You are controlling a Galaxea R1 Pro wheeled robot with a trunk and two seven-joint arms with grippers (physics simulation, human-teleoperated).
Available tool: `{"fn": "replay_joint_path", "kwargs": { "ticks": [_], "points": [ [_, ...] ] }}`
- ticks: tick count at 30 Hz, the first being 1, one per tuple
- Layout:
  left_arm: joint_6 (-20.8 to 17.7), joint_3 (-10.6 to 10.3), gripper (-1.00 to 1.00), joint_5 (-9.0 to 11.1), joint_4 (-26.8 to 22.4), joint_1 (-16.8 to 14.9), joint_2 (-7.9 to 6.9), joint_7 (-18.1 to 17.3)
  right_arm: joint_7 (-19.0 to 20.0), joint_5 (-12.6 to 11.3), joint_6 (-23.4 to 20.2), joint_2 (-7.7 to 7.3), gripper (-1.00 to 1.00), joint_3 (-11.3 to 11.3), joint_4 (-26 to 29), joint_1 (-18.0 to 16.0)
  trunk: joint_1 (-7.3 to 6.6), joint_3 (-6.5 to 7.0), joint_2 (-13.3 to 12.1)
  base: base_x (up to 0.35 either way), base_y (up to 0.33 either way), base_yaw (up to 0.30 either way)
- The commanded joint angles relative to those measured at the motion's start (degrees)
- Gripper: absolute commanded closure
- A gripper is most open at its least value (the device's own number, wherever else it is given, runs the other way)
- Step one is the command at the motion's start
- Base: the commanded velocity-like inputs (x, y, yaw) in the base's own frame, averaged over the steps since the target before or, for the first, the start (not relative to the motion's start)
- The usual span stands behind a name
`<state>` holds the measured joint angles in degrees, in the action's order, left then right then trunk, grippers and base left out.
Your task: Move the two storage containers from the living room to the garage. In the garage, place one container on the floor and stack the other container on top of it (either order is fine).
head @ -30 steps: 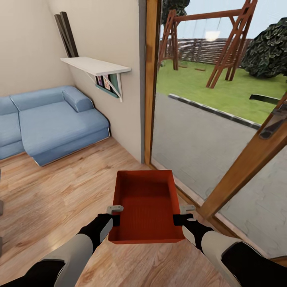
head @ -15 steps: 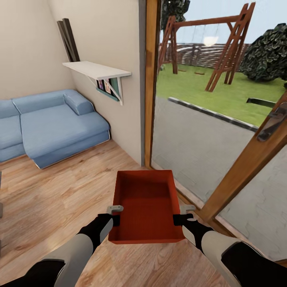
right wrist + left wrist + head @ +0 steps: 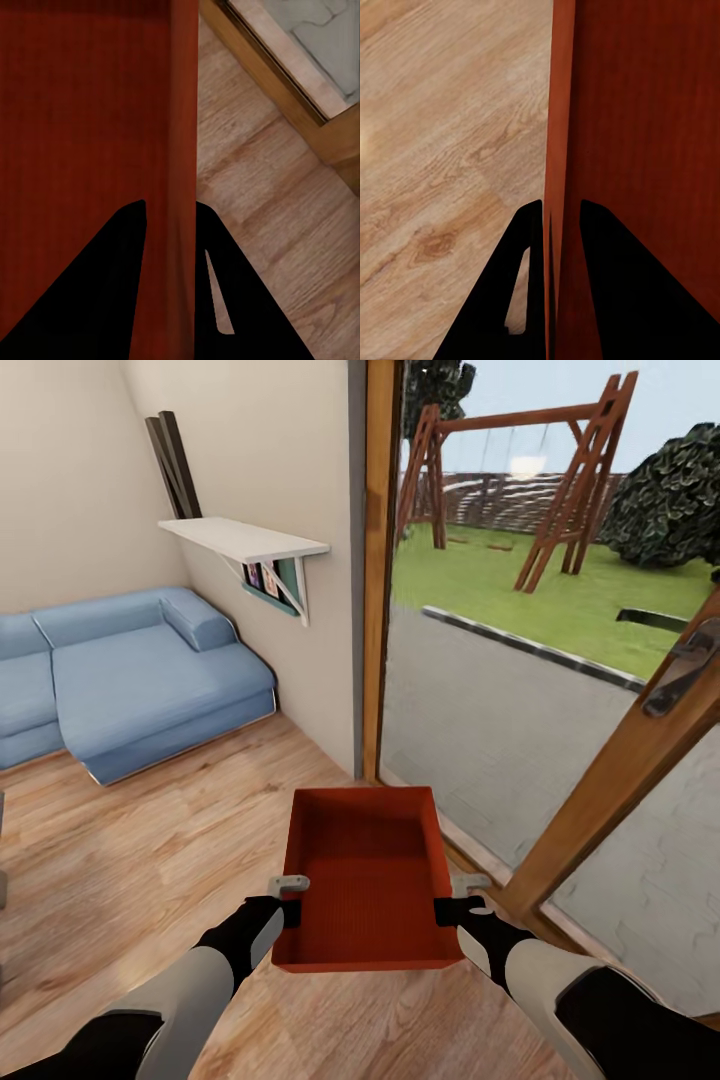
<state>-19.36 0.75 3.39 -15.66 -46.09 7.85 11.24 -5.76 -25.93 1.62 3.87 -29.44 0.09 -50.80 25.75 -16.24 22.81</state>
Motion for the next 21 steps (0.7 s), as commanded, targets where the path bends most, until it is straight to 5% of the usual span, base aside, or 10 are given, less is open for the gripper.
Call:
{"fn": "replay_joint_path", "kwargs": {
  "ticks": [1, 21],
  "points": [
    [-0.50, -0.13, 1.00, -1.32, -0.17, -0.02, -0.03, 1.51, -0.65, -0.88, 0.31, -0.09, 1.00, -0.17, -0.18, -0.03, 0.03, -0.01, 0.10, 0.000, 0.000, 0.000],
    [-0.50, -0.13, 1.00, -1.32, -0.16, -0.01, -0.03, 1.51, -0.65, -0.88, 0.32, -0.09, 1.00, -0.16, -0.18, -0.03, 0.03, 1.82, 0.10, 0.000, 0.000, 0.000]
  ]
}}
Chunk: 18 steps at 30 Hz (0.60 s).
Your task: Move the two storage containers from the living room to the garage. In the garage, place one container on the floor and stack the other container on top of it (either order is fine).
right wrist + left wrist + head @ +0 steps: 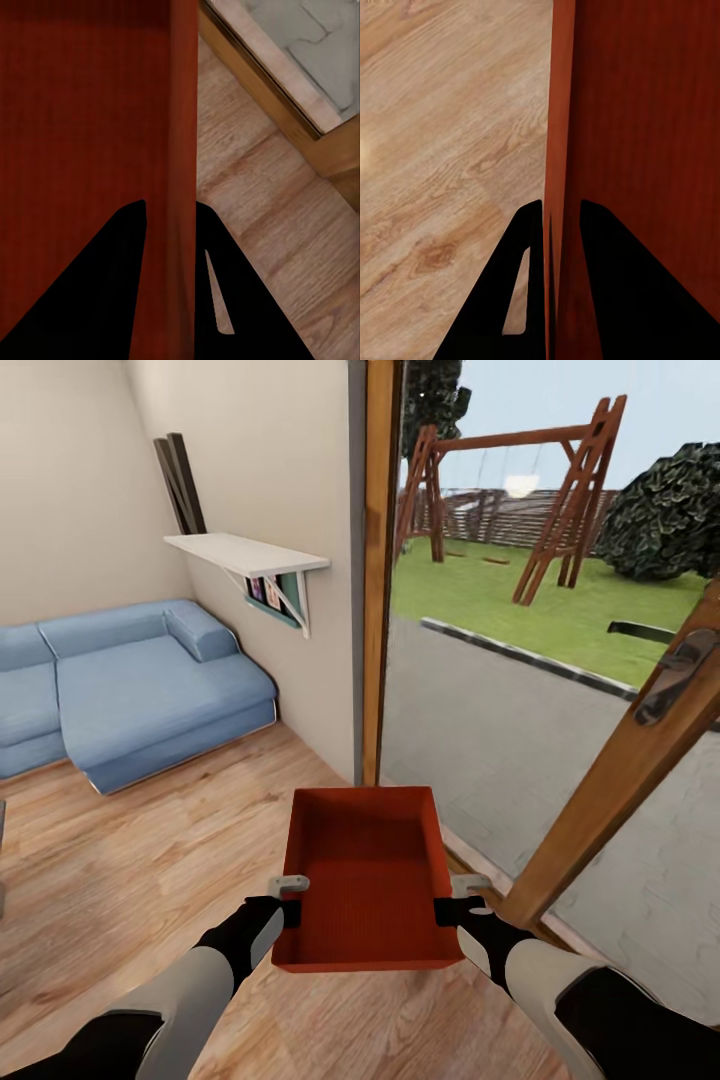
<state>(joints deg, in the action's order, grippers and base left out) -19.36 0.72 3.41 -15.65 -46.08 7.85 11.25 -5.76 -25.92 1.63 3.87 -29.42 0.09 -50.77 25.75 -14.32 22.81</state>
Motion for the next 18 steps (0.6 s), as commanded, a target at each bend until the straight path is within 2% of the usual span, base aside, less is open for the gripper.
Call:
{"fn": "replay_joint_path", "kwargs": {
  "ticks": [1, 18],
  "points": [
    [-0.50, -0.10, 1.00, -1.36, -0.17, -0.02, -0.03, 1.50, -0.66, -0.88, 0.31, -0.09, 1.00, -0.19, -0.18, -0.06, 0.03, -0.01, 0.11, 0.000, 0.000, 0.000],
    [-0.50, -0.10, 1.00, -1.32, -0.17, -0.05, -0.03, 1.50, -0.67, -0.88, 0.31, -0.09, 1.00, -0.12, -0.18, -0.06, 0.03, 1.54, 0.11, 0.000, 0.000, 0.000]
  ]
}}
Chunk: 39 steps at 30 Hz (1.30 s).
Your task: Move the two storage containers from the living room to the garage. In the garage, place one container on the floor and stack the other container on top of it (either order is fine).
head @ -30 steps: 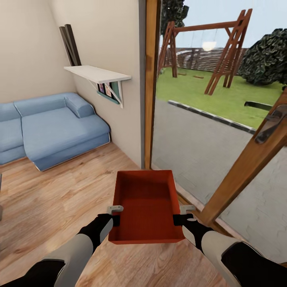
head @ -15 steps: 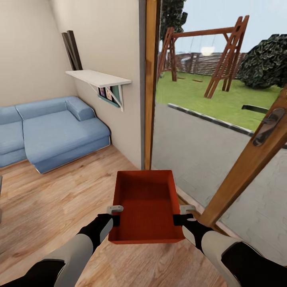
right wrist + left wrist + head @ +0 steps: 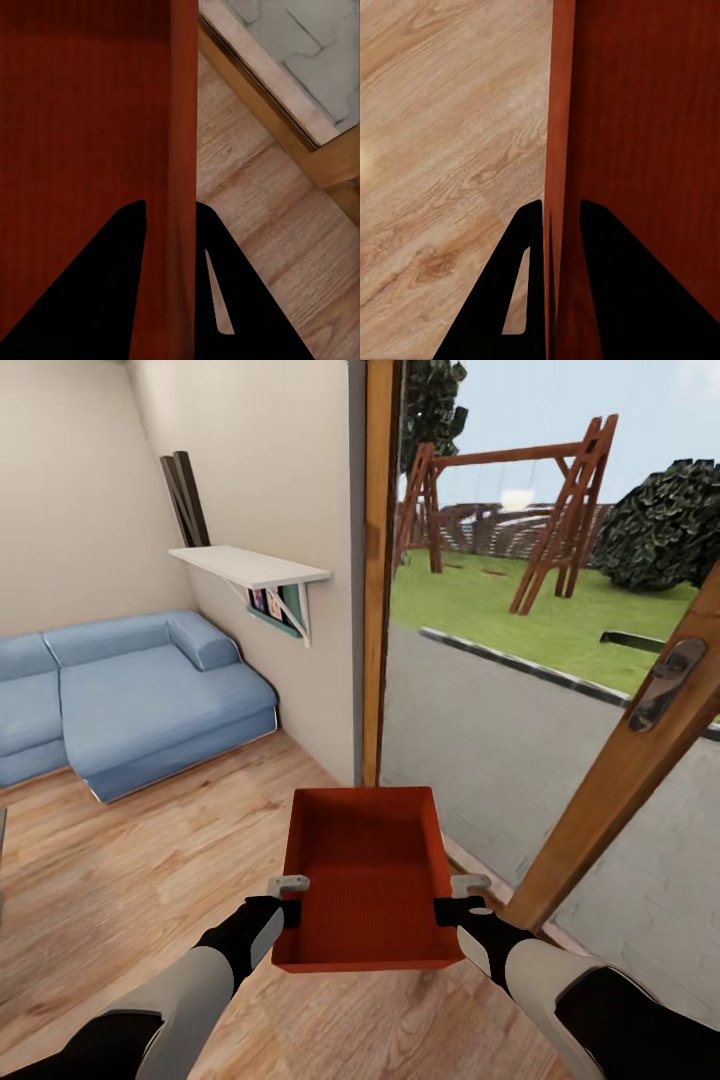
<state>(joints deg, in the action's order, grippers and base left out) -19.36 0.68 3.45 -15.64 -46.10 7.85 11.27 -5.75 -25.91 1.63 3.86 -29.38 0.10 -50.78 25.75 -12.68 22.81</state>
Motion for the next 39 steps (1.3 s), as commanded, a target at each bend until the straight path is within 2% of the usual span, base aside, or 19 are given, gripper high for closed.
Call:
{"fn": "replay_joint_path", "kwargs": {
  "ticks": [1, 39],
  "points": [
    [-0.50, -0.06, 1.00, -1.36, -0.18, -0.03, -0.03, 1.48, -0.67, -0.90, 0.31, -0.08, 1.00, -0.15, -0.18, -0.05, 0.03, -0.02, 0.11, 0.000, 0.000, 0.000],
    [-0.50, -0.06, 1.00, -1.36, -0.18, 0.00, -0.03, 1.48, -0.67, -0.90, 0.31, -0.15, 1.00, -0.15, -0.18, -0.07, 0.03, 3.45, 0.11, 0.000, 0.000, 0.000]
  ]
}}
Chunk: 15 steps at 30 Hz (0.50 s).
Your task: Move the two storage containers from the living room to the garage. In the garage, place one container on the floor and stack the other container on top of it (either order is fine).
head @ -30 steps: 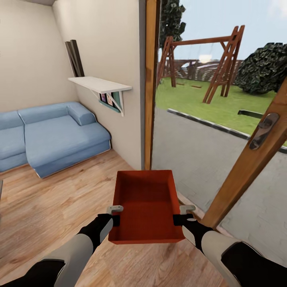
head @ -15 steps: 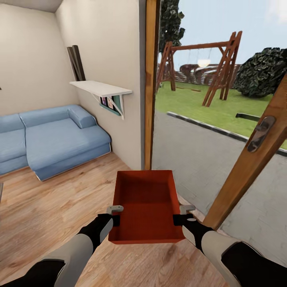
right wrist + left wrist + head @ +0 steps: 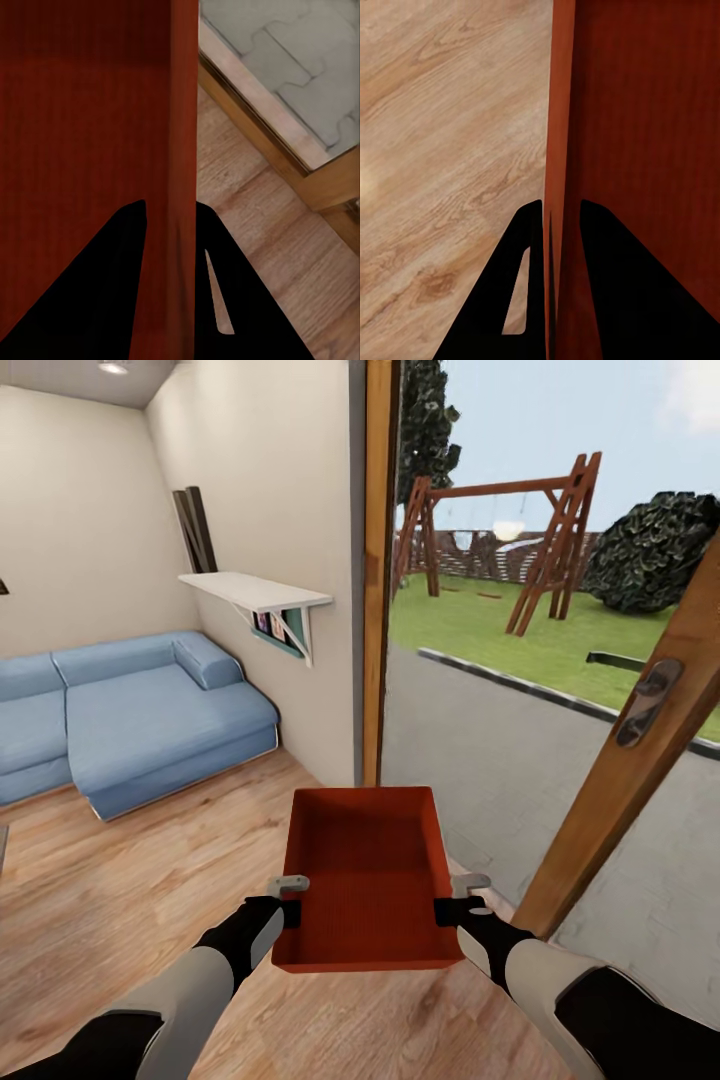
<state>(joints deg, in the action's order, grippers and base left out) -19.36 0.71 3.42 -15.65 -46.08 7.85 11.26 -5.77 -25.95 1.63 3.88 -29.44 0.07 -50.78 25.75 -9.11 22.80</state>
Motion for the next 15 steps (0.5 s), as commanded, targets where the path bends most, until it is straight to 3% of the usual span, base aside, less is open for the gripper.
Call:
{"fn": "replay_joint_path", "kwargs": {
  "ticks": [1, 15],
  "points": [
    [-0.50, -0.10, 1.00, -1.33, -0.17, -0.02, -0.03, 1.48, -0.64, -0.86, 0.30, -0.18, 1.00, -0.09, -0.16, -0.05, 0.03, -0.02, 0.12, 0.000, 0.000, 0.000],
    [-0.50, -0.10, 1.00, -1.36, -0.17, -0.04, -0.04, 1.48, -0.64, -0.86, 0.30, -0.13, 1.00, -0.09, -0.16, -0.04, 0.03, 1.25, 0.12, 0.000, 0.000, 0.000]
  ]
}}
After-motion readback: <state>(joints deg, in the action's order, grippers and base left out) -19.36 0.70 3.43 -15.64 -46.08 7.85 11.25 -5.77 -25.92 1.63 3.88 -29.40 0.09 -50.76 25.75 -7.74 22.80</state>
